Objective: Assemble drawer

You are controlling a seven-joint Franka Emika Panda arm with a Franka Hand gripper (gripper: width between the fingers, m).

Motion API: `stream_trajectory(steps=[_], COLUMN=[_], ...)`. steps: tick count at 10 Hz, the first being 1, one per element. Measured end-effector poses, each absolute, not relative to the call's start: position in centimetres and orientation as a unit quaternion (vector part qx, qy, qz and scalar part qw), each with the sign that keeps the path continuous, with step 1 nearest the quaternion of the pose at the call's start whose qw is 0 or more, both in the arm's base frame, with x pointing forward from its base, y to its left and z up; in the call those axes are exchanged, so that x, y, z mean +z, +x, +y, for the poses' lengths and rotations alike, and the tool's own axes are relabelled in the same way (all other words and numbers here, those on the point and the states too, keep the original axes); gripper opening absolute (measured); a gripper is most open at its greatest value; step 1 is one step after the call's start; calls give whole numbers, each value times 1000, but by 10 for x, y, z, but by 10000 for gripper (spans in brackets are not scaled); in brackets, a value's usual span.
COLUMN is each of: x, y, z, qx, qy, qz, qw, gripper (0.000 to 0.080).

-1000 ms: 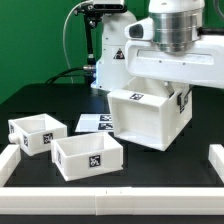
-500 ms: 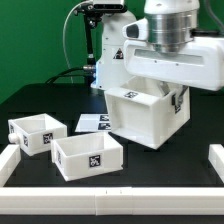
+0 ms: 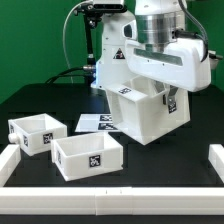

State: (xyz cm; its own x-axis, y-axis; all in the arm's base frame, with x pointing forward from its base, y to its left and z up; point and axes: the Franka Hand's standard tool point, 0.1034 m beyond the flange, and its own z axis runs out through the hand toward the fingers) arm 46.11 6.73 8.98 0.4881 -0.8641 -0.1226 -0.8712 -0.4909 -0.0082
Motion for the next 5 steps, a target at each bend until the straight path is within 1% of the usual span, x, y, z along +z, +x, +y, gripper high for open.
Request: stream_trajectory(steps=[3, 4, 5], x=[80, 77, 75], y=[461, 457, 456], z=[51, 53, 52], qx=[66, 69, 72], qy=[-793, -775, -775], qz=[606, 628, 627], qw=[22, 18, 18], gripper=[66, 66, 66])
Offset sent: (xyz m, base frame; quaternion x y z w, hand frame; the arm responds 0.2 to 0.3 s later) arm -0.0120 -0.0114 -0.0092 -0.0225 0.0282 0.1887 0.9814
